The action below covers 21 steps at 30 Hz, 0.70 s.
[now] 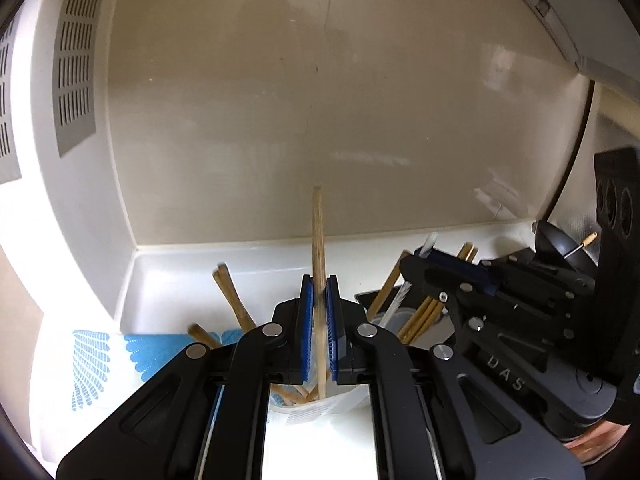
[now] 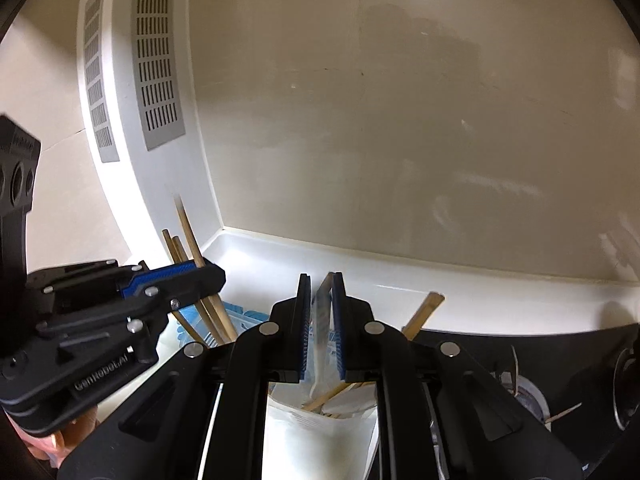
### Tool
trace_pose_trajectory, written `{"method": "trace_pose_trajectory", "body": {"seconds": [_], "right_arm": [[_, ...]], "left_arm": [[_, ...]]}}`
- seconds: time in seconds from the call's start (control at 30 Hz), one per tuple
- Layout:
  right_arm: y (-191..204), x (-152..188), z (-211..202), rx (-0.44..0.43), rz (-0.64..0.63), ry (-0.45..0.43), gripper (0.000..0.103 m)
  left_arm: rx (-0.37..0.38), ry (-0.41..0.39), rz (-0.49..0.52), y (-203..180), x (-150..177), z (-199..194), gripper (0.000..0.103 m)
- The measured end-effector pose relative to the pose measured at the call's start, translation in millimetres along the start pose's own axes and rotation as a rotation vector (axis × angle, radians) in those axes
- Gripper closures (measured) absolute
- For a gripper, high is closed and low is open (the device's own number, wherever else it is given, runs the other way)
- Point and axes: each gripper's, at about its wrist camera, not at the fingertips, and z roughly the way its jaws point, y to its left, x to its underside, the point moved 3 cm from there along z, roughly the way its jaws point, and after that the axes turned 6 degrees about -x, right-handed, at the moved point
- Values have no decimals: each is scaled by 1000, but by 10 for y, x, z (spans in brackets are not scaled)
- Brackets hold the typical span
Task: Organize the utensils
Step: 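Open the left tool to drop the chopstick while the right tool releases the spoon into the holder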
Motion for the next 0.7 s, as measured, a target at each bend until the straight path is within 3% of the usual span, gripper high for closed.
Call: {"method": "trace_pose_trajectory", "body": {"seconds": [0.1,0.27,0.4,0.47,0.57,0.7], "right_arm": [[27,-13,-45,3,-10,3,88],[59,-64,-378,15,-11,-45,78],[66,-13,-725,21,14,-99,71],[83,84,-952,47,27,-145,70],[109,333,-1179,80,60,-181,70],[92,764,-1251,136,116,-169,59]], "left_arm": [[-8,-7,-3,7,3,-43,83],[-11,-48,-17,43,-77,-254,81],[-21,-103,-39,77,-86,-546,71],[-41,-135,-42,97,-47,-759,70],[-74,-178,-46,114,116,-1017,59],[-106,-179,-64,156,545,-1178,51]]}}
